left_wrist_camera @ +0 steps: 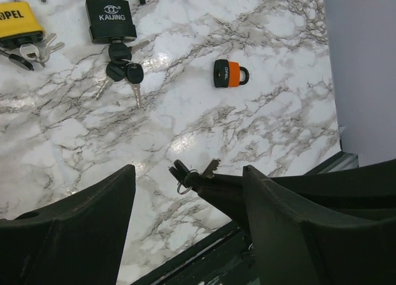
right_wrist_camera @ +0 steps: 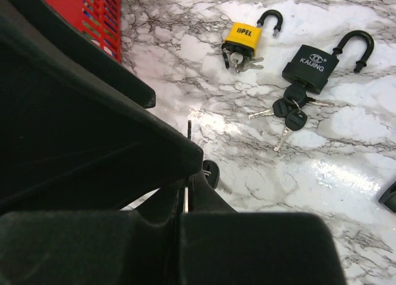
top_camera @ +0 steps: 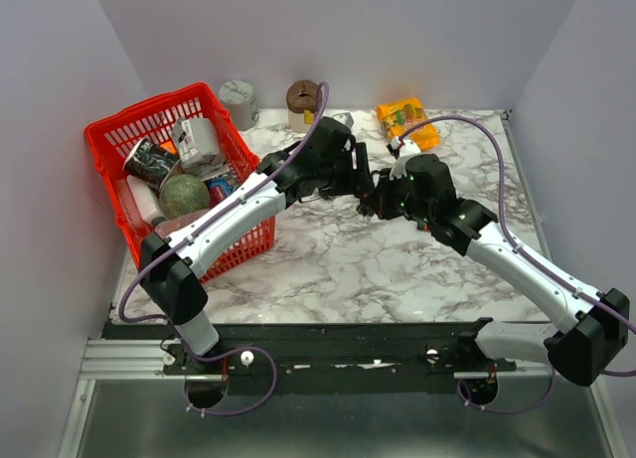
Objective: Unlock with the key
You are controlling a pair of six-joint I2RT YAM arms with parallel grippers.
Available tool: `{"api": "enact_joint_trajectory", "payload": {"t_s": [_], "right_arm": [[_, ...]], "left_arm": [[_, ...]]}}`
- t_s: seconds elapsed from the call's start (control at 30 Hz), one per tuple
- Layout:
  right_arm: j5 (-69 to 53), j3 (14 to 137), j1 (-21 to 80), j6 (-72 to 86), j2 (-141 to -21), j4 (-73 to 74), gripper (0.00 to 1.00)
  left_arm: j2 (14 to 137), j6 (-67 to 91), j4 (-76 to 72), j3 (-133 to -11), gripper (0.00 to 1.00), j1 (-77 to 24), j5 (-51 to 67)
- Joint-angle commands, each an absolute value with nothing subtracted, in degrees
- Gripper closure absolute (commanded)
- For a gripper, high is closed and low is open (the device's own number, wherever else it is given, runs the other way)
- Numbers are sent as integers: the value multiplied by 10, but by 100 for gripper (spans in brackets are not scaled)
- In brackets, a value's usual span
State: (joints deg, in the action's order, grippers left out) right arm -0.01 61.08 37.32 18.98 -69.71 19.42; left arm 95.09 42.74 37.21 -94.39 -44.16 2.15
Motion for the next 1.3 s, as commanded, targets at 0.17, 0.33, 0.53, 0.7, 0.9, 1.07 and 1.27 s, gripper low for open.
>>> {"api": "enact_joint_trajectory", "payload": {"t_s": [0.17,0.33,0.53,0.7,0.9,1.07,1.27], "right_arm": [[27,635,385,168,-687,188,99],[36,641,387,165,-693,195,99],[41,647,388,163,-706,204,99],[49,645,388,187,-711,209,96],[-16,628,353,197,-682,196,52],[-330,568,199,227,-609,105,33],[-538,599,163,214,-594,97,33]], "left_arm": [[982,437,358,-969,34,-450,25],[987,436,357,-972,58,-451,31],[988,436,353,-969,84,-451,36],[982,437,335,-955,100,-448,53],[930,427,221,-870,100,-416,128],[863,361,137,-817,100,-395,259],[820,384,14,-770,100,-364,482]]}}
